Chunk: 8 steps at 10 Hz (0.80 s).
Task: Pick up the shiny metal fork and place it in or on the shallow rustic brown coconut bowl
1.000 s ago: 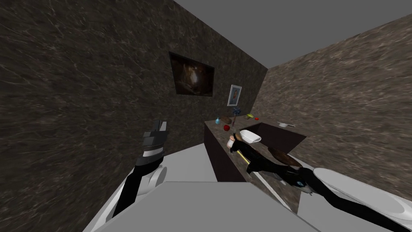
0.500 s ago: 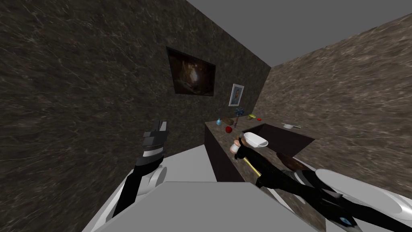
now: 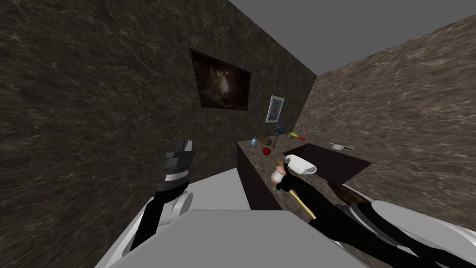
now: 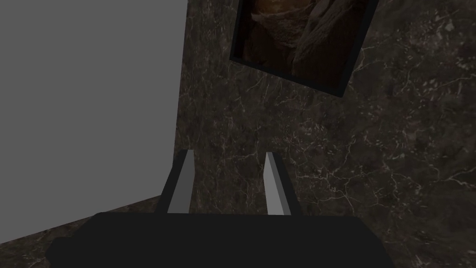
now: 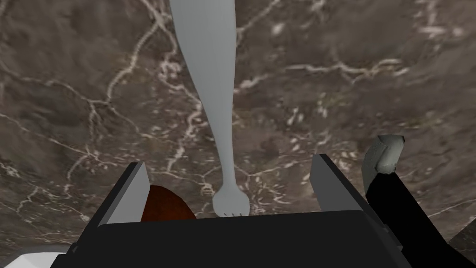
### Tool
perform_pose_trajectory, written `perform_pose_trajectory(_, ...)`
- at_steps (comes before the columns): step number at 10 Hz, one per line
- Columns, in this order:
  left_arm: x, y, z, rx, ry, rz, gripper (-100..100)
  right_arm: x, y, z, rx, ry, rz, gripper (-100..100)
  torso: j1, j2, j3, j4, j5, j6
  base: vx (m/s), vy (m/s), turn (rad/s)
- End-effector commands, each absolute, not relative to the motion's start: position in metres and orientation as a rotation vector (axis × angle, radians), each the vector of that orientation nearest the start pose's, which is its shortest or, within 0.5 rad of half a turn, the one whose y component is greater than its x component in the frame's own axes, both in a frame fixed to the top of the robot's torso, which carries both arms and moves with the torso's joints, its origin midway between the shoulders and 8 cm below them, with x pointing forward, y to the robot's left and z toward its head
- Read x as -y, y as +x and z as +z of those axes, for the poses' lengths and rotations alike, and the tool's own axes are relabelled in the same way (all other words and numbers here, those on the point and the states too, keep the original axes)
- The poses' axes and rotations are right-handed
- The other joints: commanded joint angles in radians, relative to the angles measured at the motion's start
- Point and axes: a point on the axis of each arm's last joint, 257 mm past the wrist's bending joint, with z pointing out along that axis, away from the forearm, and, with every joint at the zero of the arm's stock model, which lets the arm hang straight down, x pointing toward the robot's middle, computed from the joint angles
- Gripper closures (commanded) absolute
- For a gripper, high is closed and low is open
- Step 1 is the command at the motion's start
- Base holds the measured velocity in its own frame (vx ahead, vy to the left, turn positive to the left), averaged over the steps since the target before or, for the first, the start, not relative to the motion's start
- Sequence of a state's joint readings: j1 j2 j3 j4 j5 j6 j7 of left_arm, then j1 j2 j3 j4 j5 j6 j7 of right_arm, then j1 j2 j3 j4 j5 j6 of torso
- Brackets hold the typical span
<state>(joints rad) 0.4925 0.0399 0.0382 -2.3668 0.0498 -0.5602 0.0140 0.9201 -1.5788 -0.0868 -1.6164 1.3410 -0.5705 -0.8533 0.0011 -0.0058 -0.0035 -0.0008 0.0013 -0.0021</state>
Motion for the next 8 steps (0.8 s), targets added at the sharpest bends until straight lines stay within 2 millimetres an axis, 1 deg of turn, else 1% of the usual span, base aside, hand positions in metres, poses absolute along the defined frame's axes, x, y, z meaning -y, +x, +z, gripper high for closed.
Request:
perform_pose_trajectory(1, -0.284, 0.311, 0.076, -0.505, -0.531, -1.349, 0, 0.591, 0.175, -0.329, -2.874, -0.451, -0.099, 0, 0.000, 0.000, 0.000, 0.000, 0.000, 0.000, 0.006, 0.002, 0.001)
perform_pose_trajectory(2, -0.284, 0.311, 0.076, -0.505, -0.531, -1.349, 0, 0.595, 0.163, -0.338, -2.874, -0.429, -0.101, -100, -0.001, 0.002, 0.001, 0.000, 0.000, 0.000, 0.017, 0.003, 0.103)
perform_pose_trajectory(5, -0.284, 0.311, 0.076, -0.505, -0.531, -1.349, 0, 0.599, 0.146, -0.353, -2.876, -0.398, -0.104, -100, -0.001, 0.002, 0.001, 0.000, 0.000, 0.000, 0.027, 0.001, 0.076)
perform_pose_trajectory(6, -0.284, 0.311, 0.076, -0.505, -0.531, -1.349, 0, 0.596, 0.149, -0.349, -2.876, -0.404, -0.103, -100, -0.001, 0.002, 0.001, 0.000, 0.000, 0.000, 0.011, -0.001, 0.011)
perform_pose_trajectory(7, -0.284, 0.311, 0.076, -0.505, -0.531, -1.349, 0, 0.596, 0.149, -0.350, -2.875, -0.404, -0.104, 100, -0.001, 0.002, 0.001, 0.001, 0.000, 0.000, 0.000, 0.000, 0.000)
perform_pose_trajectory(8, -0.284, 0.311, 0.076, -0.505, -0.531, -1.349, 0, 0.596, 0.149, -0.350, -2.875, -0.404, -0.104, 100, -0.001, 0.003, 0.002, 0.001, 0.000, 0.000, 0.000, 0.000, 0.000)
